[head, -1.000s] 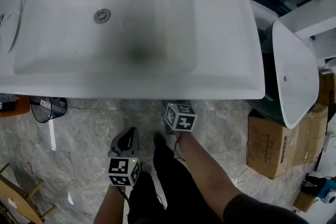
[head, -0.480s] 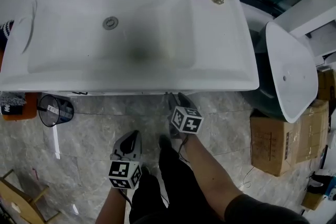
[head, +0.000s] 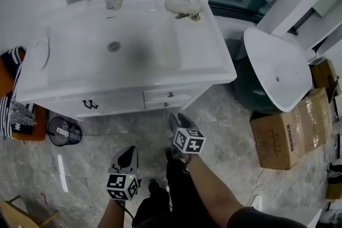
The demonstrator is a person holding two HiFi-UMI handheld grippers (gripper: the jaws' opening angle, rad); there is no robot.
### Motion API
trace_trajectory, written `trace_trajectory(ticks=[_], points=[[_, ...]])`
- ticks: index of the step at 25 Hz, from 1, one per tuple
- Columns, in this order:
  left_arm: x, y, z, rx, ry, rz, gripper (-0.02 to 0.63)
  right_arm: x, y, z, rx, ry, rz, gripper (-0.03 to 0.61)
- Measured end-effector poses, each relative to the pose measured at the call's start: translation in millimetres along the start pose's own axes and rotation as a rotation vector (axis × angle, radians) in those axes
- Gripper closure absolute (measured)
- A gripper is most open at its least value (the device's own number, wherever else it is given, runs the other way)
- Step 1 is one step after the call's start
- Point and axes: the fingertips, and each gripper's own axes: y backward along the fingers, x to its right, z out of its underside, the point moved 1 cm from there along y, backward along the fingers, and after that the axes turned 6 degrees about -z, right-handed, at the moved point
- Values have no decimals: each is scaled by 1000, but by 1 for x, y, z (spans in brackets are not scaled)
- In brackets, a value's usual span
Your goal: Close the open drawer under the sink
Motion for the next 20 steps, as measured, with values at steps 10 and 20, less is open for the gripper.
trace_trajectory(ticks=[10,20], points=[[37,88,-4,32,-70,94,598,-76,144,-16,95,28,-28,531],[98,125,-29,75,-102,151,598,-103,243,-14,68,115,-95,540]])
